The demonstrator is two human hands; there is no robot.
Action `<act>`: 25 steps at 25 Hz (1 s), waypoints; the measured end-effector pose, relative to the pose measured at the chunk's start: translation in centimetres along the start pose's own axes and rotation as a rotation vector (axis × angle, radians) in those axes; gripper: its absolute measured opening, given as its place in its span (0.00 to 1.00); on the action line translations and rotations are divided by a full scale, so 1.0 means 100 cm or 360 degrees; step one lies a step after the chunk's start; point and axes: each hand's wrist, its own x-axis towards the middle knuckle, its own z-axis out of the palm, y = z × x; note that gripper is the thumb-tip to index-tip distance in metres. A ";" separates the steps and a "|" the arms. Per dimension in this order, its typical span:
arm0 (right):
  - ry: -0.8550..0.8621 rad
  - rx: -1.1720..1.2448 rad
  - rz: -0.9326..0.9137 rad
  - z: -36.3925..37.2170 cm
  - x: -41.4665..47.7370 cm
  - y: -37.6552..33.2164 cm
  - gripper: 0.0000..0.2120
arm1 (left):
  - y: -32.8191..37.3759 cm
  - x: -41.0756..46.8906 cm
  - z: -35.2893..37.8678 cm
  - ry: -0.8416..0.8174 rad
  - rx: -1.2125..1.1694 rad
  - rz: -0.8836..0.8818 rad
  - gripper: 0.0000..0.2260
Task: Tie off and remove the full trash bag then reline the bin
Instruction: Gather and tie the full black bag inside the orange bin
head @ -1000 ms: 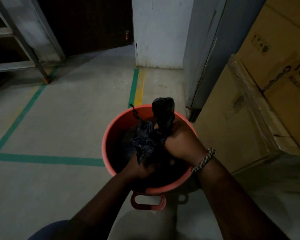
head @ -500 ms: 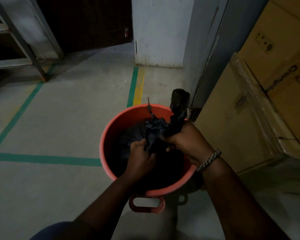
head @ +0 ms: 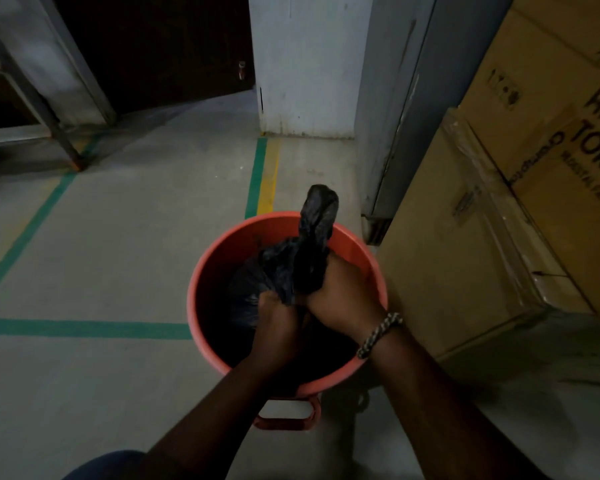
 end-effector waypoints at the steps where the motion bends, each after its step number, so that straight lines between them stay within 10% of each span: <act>1: 0.0048 -0.0084 0.0042 0.000 0.002 0.002 0.10 | 0.003 -0.007 -0.003 -0.0057 -0.0015 0.0014 0.25; 8: 0.0282 0.0380 0.0042 -0.020 0.008 0.009 0.12 | 0.009 0.013 -0.016 -0.0031 0.0234 0.0175 0.20; 17: 0.0440 0.1410 0.1139 -0.039 0.023 0.048 0.09 | 0.015 0.008 -0.017 -0.0039 0.0708 0.0448 0.11; 22: 0.0430 0.1245 0.0909 -0.031 0.026 0.060 0.21 | 0.017 0.002 -0.013 0.0077 0.0730 0.0430 0.12; 25: 0.0612 0.0388 0.0696 -0.037 0.022 0.053 0.22 | 0.016 0.003 -0.015 0.0128 0.0602 0.0200 0.11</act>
